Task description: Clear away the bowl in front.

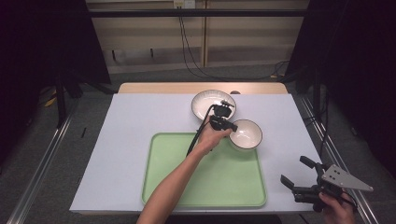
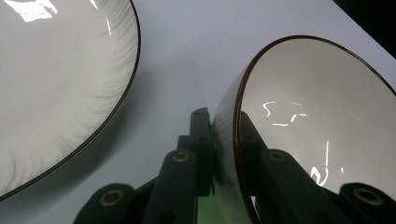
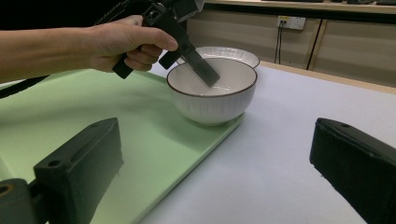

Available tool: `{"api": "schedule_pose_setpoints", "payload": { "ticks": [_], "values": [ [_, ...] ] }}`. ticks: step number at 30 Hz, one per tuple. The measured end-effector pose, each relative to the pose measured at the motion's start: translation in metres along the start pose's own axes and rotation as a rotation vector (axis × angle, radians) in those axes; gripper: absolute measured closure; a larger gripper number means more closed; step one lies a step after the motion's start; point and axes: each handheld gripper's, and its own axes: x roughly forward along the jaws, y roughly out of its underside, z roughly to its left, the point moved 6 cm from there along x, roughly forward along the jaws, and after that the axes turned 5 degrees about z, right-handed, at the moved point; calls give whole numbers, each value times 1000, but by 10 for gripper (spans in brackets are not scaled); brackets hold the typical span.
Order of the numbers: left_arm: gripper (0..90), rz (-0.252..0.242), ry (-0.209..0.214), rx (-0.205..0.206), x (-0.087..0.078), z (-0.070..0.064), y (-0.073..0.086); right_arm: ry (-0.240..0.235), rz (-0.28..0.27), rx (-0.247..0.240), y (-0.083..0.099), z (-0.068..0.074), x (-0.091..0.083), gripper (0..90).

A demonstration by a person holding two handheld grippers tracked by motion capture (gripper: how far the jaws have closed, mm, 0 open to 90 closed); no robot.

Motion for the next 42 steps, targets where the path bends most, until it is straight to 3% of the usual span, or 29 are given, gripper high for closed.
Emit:
{"api": "schedule_pose_setpoints", "payload": {
  "ticks": [6, 8, 9, 15, 18, 20, 25, 27, 29, 32, 38, 42],
  "values": [
    [819, -6, -15, -5, 2, 2, 1, 1, 1, 0, 0, 0, 0, 22],
    [816, -2, 5, -2, 1, 3, 1, -2, -1, -1, 0, 0, 0, 22],
    [809, -16, 13, -21, 0, 3, 0, 1, 1, -1, 0, 0, 0, 22],
    [813, -27, -7, 8, 1, 2, 1, 1, 1, 0, 0, 0, 0, 22],
    [803, -42, 1, -7, 2, 1, 0, 2, -2, -2, 0, 0, 0, 22],
    [800, -26, 7, 5, 1, 2, 2, -3, 0, 3, 0, 1, 0, 22],
    [754, -46, 24, 7, 2, 1, 3, -1, -1, -2, 0, 0, 0, 22],
    [694, -44, 16, 28, 1, 3, 4, -1, -1, -3, 0, 0, 0, 22],
    [539, -65, 5, 41, 1, 3, 3, 0, 1, 4, 0, 1, 0, 22],
    [435, -85, 5, 66, 0, 2, 1, 2, 0, -3, 0, 0, 0, 22],
    [189, -103, -33, 59, 2, 4, -1, -3, -2, 2, 0, 1, 0, 22],
    [20, -116, -22, 37, 0, 5, -1, -4, -1, 0, 0, 1, 0, 22]
  ]
}}
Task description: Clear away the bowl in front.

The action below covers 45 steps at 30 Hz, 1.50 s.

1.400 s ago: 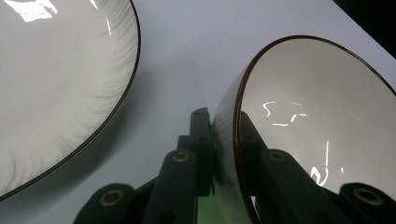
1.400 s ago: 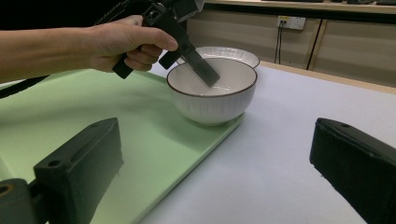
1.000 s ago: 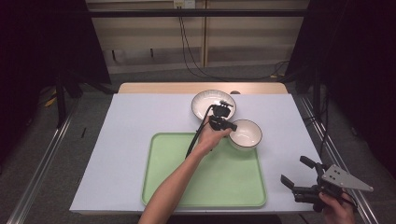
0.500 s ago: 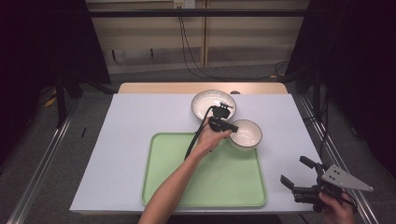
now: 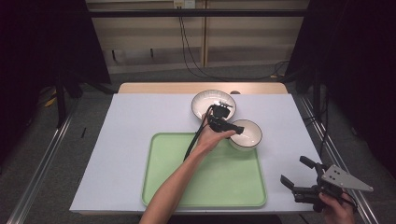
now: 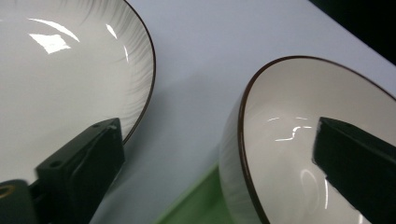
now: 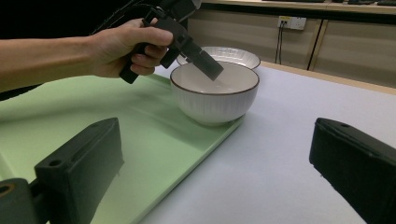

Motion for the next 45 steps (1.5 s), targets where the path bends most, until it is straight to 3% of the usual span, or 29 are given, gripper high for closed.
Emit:
{"api": "schedule_pose_setpoints", "payload": {
  "ticks": [2, 3, 5, 6, 7, 8, 9, 11, 14, 20, 23, 26, 34, 37, 39, 42, 45],
  "values": [
    [42, 0, -28, 30, -2, 0, 0, 0, 0, 0, 0, 0, 0, 22],
    [36, -5, -41, 26, -2, 1, -1, 0, 0, 1, 0, 0, 0, 22],
    [35, -29, -33, 17, -5, 0, -3, 2, 0, 1, 0, 0, 0, 22],
    [32, -26, -42, 36, -8, 1, -3, 4, 0, 1, 0, 0, 0, 22],
    [32, -55, -49, 13, -8, 0, -4, 4, 0, 2, 0, 0, 0, 22],
    [31, -38, -55, 38, -11, 2, -3, 3, 0, 2, 0, 0, 0, 22],
    [31, -63, -51, 29, -12, 1, -4, 4, 0, 1, 0, 0, 0, 22],
    [31, -73, -53, 60, -17, 1, -4, 4, 0, 2, 0, 0, 0, 22],
    [30, -113, -42, 71, -23, 0, -3, 1, -3, 4, 0, 0, 0, 22],
    [25, -139, -101, 91, -35, 0, -1, 7, -2, 0, -1, 0, 0, 22],
    [33, -165, -78, 84, -42, -1, 0, 6, -1, -4, -1, 1, 0, 22],
    [27, -197, -107, 113, -53, -2, 1, 2, 0, -6, -1, 1, 0, 22],
    [34, -205, -148, 120, -76, 2, 7, 5, -1, -3, -1, 1, 0, 22],
    [32, -231, -98, 105, -84, 4, 12, 4, 0, -4, -2, 1, 0, 22],
    [38, -233, -116, 105, -89, 5, 15, 0, 2, -2, -1, 1, 0, 22],
    [37, -230, -156, 146, -101, 7, 20, 5, 0, -2, -2, 0, -1, 22],
    [35, -258, -165, 150, -111, 7, 22, 6, -1, -2, -2, 0, -1, 22]
  ]
}}
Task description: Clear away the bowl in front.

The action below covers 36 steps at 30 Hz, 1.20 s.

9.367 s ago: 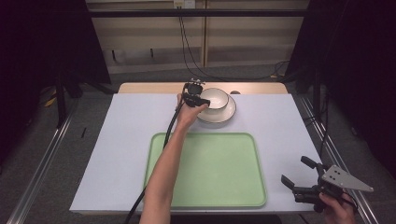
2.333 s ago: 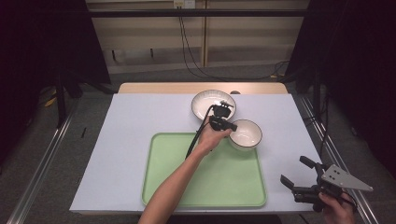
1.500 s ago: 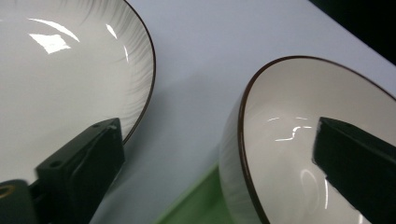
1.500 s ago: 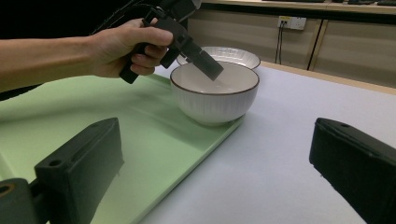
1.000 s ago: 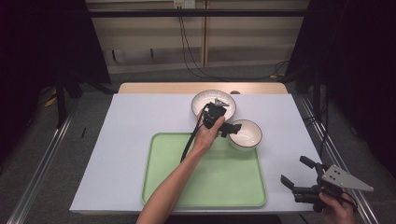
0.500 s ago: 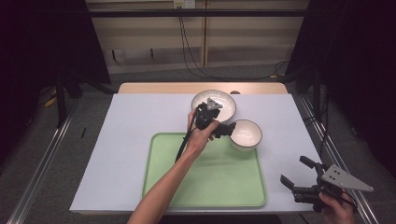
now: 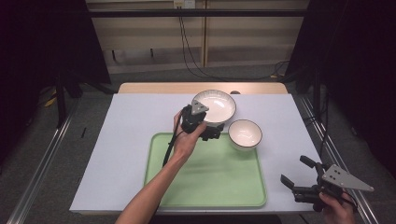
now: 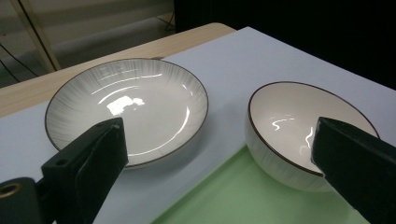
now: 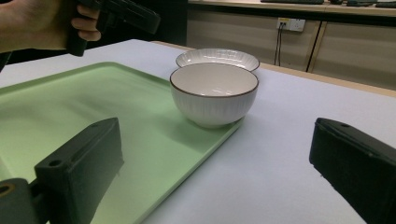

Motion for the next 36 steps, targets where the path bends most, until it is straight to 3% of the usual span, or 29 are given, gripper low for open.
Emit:
{"api": "schedule_pose_setpoints", "payload": {
  "ticks": [13, 18, 24, 25, 33, 36],
  "values": [
    [33, -32, -21, 8, -31, 1, 13, -3, 2, -3, 0, 0, 0, 22],
    [27, -60, -20, -17, -45, 3, 19, 7, -1, -3, 0, -1, 0, 22],
    [23, -39, -5, -42, -58, 9, 34, -3, 2, -5, 0, 0, 0, 22],
    [25, -43, -12, -60, -61, 9, 37, -1, 1, -5, -1, 0, 0, 22],
    [22, -45, -42, -53, -88, 13, 52, 1, 0, -5, -1, 0, 0, 22],
    [25, -53, -54, -86, -95, 15, 62, 5, 0, -3, -1, 1, 0, 22]
  ]
}}
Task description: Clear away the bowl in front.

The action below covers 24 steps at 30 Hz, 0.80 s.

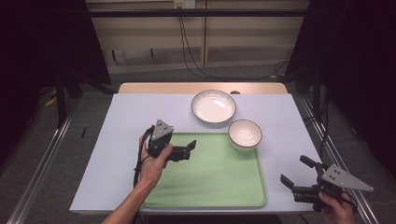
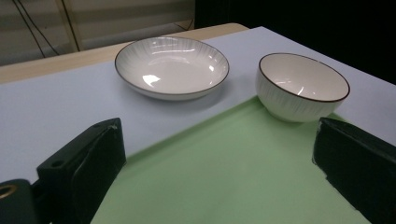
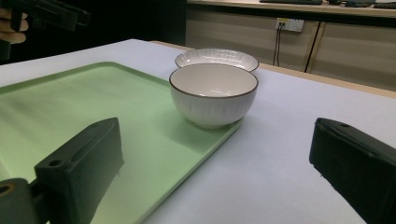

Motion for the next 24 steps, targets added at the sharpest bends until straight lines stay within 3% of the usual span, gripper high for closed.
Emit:
{"api": "schedule_pose_setpoints", "payload": {
  "ticks": [2, 4, 8, 21, 24],
  "values": [
    [25, 5, -10, 12, -5, 2, 7, -4, 2, 2, 0, 0, 0, 22],
    [28, 1, -8, -9, -10, 4, 13, 3, 0, -1, 0, 0, 1, 22],
    [24, 8, -37, 0, -22, 10, 22, -5, 4, 6, 0, 1, 0, 22],
    [26, -12, -75, -75, -62, 25, 48, -1, 4, 7, 0, 0, 0, 22],
    [32, -9, -105, -60, -68, 27, 55, 10, 2, 16, 1, -1, 1, 22]
  ]
}}
